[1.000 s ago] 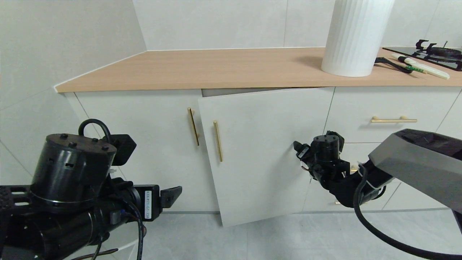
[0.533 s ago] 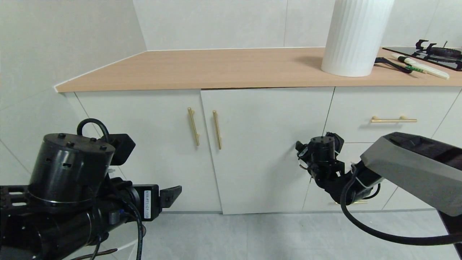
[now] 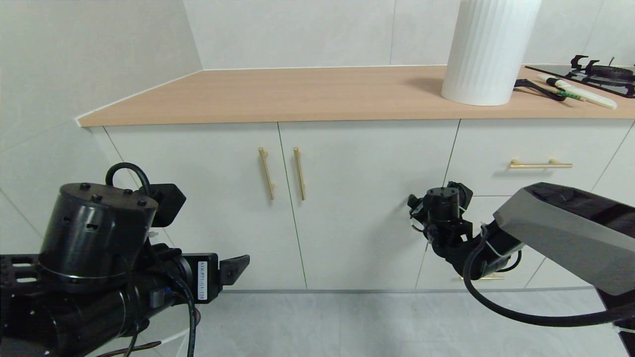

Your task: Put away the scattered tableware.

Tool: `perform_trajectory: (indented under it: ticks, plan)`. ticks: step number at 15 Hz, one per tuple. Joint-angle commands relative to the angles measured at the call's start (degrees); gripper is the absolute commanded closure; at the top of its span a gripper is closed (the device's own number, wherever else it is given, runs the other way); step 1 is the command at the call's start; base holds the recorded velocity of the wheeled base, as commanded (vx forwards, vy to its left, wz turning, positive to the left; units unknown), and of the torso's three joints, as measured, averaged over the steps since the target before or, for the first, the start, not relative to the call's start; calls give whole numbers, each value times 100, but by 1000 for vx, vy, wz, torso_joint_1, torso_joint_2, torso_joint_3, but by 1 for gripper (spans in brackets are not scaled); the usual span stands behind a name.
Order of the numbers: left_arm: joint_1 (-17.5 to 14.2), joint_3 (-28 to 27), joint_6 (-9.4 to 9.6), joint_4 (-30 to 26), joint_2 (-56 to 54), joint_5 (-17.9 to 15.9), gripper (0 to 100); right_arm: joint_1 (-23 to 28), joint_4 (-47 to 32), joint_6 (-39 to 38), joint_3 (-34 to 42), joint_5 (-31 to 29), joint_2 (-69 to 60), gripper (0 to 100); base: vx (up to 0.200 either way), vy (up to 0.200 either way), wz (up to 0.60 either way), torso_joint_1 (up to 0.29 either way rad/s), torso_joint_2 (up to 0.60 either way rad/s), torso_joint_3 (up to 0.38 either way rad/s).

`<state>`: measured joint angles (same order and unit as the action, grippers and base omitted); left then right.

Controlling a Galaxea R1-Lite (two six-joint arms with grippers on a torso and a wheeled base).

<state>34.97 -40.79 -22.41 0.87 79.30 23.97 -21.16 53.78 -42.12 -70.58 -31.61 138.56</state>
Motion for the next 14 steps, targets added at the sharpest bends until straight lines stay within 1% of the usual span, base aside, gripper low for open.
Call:
perform_trajectory:
  ticks: [1, 2, 4, 5, 6, 7, 8, 9, 10, 12, 14]
  plan:
    - [1, 1, -1, 1, -2, 3, 0, 24, 27, 2, -26, -29, 40, 0, 0, 0, 0, 0, 0, 0]
    - [1, 1, -1, 1, -2, 3, 0, 24, 27, 2, 10, -21, 13, 0, 0, 0, 0, 0, 0, 0]
    - [1, 1, -1, 1, -2, 3, 0, -63, 53, -16, 546, 243, -391, 0, 0, 0, 0, 0, 0, 0]
    - [1, 1, -1, 1, -2, 3, 0, -301, 62, -68, 1671, 1403, -1287, 0, 0, 0, 0, 0, 0, 0]
    - [1, 1, -1, 1, -2, 3, 0, -336, 62, -60, 2514, 2502, -2008, 0, 0, 0, 0, 0, 0, 0]
    - [1, 1, -1, 1, -2, 3, 0, -336, 62, -51, 2857, 3152, -2369, 0, 0, 0, 0, 0, 0, 0]
    - [1, 1, -1, 1, -20, 3, 0, -213, 62, -16, 3437, 4497, -3151, 0, 0, 0, 0, 0, 0, 0]
    - [1, 1, -1, 1, -37, 3, 0, -125, 62, 37, 3560, 4620, -3379, 0, 0, 0, 0, 0, 0, 0]
    - [1, 1, -1, 1, -64, 3, 0, -99, 53, 169, 3595, 4567, -3511, 0, 0, 0, 0, 0, 0, 0]
    - [-8, 1, 8, 1, -204, 3, 0, -28, 53, 705, 3762, 4242, -3828, 0, 0, 0, 0, 0, 0, 0]
    - [-43, -8, 17, -7, -415, 3, 0, -37, -193, 1382, 3956, 3891, -4293, 0, 0, 0, 0, 0, 0, 0]
